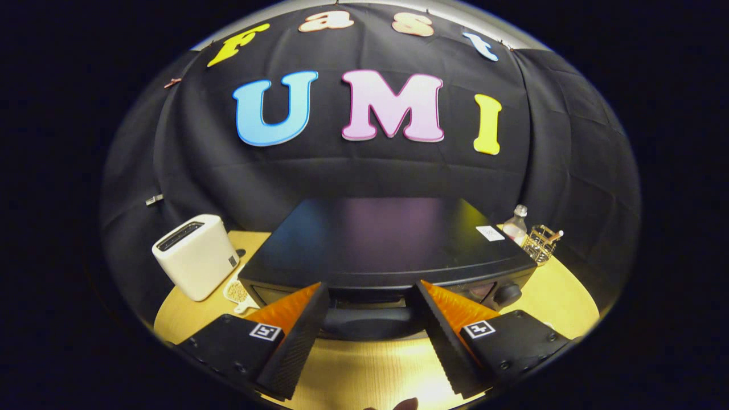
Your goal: Open the toaster oven, put the food inside, and close the toaster oven door.
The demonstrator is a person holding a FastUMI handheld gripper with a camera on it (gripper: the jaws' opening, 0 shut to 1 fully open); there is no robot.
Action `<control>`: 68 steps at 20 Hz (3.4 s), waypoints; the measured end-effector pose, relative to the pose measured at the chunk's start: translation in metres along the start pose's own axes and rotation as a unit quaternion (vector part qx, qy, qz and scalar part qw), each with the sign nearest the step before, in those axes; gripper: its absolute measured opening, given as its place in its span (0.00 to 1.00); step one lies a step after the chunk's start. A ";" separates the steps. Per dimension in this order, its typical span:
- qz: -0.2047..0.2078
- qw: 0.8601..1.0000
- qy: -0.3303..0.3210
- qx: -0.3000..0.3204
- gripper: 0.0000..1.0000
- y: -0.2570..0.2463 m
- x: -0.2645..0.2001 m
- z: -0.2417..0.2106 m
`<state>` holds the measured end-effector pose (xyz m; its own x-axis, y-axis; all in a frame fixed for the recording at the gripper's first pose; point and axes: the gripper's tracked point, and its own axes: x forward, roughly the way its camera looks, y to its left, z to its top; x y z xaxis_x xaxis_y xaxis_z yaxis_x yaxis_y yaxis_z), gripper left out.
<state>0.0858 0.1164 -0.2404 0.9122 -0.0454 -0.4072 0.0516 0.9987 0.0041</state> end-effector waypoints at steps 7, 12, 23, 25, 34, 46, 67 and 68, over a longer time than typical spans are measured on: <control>0.005 1.000 0.014 -0.007 1.00 0.000 -0.036 -0.028; 0.005 0.999 0.029 -0.014 1.00 -0.001 -0.058 -0.056; 0.008 0.987 0.161 -0.015 1.00 -0.003 -0.084 -0.153; 0.010 0.980 0.196 -0.008 0.99 -0.005 -0.087 -0.174; 0.072 0.978 0.193 0.020 0.99 -0.054 -0.123 -0.126; 0.079 0.951 0.298 0.011 0.99 -0.270 -0.131 -0.121; 0.069 0.858 0.507 0.052 0.20 -0.362 -0.050 -0.217; 0.081 0.858 0.504 0.063 0.16 -0.362 -0.048 -0.215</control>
<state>-0.0642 -0.2372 -0.4188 0.1006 0.2015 -0.9743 0.0583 0.9764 0.2079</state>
